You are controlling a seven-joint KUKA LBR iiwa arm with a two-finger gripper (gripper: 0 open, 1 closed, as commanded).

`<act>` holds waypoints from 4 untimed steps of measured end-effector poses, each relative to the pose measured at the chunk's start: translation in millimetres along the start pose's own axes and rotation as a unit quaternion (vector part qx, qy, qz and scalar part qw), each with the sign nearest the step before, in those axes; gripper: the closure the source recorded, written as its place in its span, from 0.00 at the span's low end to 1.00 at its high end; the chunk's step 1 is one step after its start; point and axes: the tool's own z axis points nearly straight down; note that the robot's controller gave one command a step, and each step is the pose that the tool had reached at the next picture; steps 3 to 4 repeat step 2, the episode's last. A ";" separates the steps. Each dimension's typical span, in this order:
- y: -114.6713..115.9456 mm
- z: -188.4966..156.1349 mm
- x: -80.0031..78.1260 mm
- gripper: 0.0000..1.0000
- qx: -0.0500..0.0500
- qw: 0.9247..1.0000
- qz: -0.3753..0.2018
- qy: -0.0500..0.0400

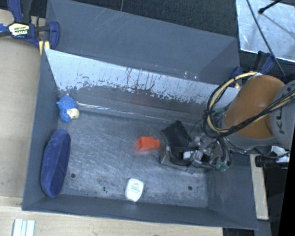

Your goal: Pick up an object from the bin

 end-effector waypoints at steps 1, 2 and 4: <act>-33.1 -7.8 55.3 1.00 -0.003 0.999 -0.045 -0.014; -31.6 -123.7 67.5 1.00 0.003 0.999 -0.045 -0.014; -31.6 -123.7 67.5 1.00 0.003 0.999 -0.045 -0.014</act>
Offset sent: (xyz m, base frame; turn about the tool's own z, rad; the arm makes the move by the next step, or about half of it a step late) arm -0.0653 -0.0191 0.0071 -0.0841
